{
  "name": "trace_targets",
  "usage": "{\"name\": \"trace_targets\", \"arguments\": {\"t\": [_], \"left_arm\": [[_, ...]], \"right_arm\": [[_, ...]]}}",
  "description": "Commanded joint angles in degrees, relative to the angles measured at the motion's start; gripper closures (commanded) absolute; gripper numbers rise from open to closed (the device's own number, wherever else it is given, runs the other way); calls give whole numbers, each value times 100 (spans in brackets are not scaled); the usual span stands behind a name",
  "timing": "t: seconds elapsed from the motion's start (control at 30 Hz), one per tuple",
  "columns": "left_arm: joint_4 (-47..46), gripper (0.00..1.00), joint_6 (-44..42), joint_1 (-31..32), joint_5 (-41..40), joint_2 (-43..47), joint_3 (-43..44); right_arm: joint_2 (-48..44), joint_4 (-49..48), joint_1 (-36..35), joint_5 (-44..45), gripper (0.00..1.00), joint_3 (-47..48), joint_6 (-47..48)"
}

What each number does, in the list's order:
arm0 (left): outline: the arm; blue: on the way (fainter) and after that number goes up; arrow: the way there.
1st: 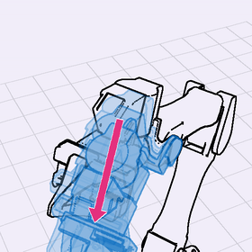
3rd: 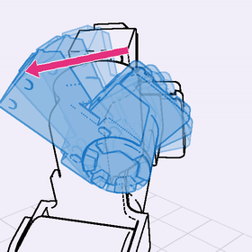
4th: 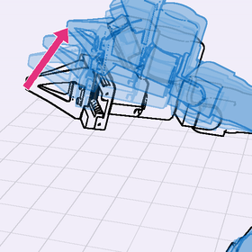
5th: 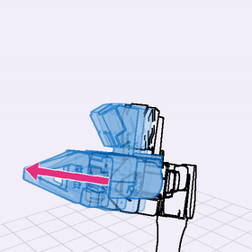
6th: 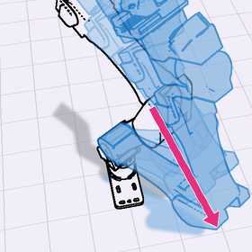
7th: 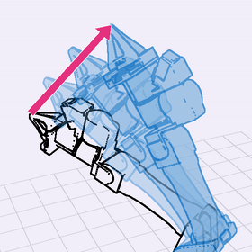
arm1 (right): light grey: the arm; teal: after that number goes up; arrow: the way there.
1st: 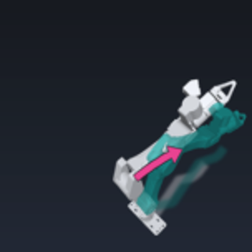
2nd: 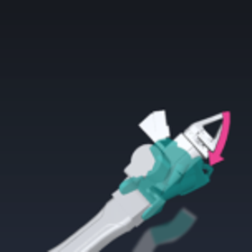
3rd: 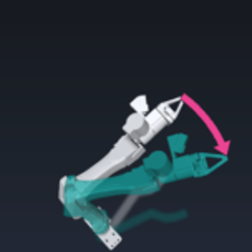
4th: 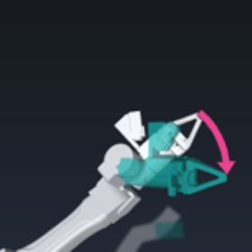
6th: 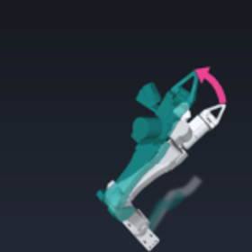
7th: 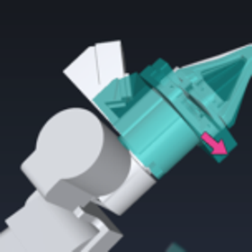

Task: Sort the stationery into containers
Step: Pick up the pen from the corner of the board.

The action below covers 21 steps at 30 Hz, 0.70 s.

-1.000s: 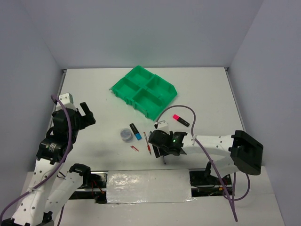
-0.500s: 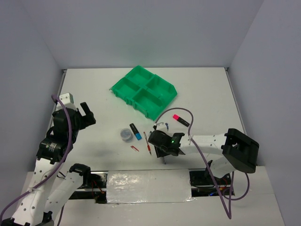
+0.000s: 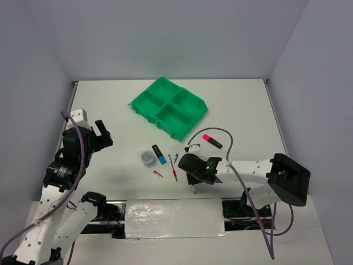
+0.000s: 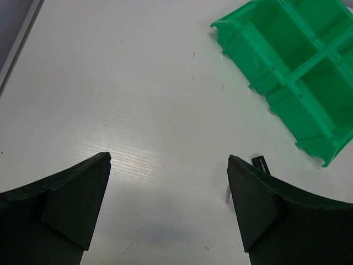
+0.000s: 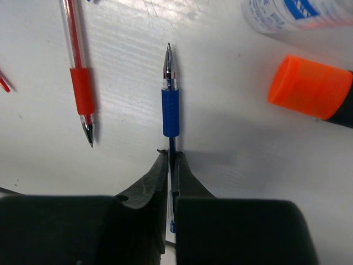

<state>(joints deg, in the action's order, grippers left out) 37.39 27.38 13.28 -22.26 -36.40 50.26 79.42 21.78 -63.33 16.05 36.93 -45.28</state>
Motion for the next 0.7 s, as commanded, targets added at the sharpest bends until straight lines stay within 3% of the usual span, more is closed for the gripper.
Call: {"name": "trace_targets", "arguments": {"t": [0.0, 0.2, 0.33, 0.4, 0.5, 0.67], "left_arm": [[-179, 1, -170, 26, 274, -60, 71], [-574, 1, 134, 305, 1645, -621, 326], [-916, 1, 680, 1692, 1226, -1717, 572], [-1197, 1, 804, 2683, 479, -2384, 695], [-1339, 5, 612, 3179, 746, -3613, 1169], [-1453, 12, 216, 3436, 1030, -5033, 1917]], "right_arm": [[-408, 580, -39, 20, 100, -72, -87], [-2314, 1635, -65, 978, 100, 508, -43], [-3097, 2303, 13, 1531, 100, 990, 54], [-3274, 2672, 109, 1857, 100, 1123, 107], [-3661, 2753, 364, 1823, 100, 1255, 421], [-4135, 3104, 400, 1752, 100, 1361, 432]]}}
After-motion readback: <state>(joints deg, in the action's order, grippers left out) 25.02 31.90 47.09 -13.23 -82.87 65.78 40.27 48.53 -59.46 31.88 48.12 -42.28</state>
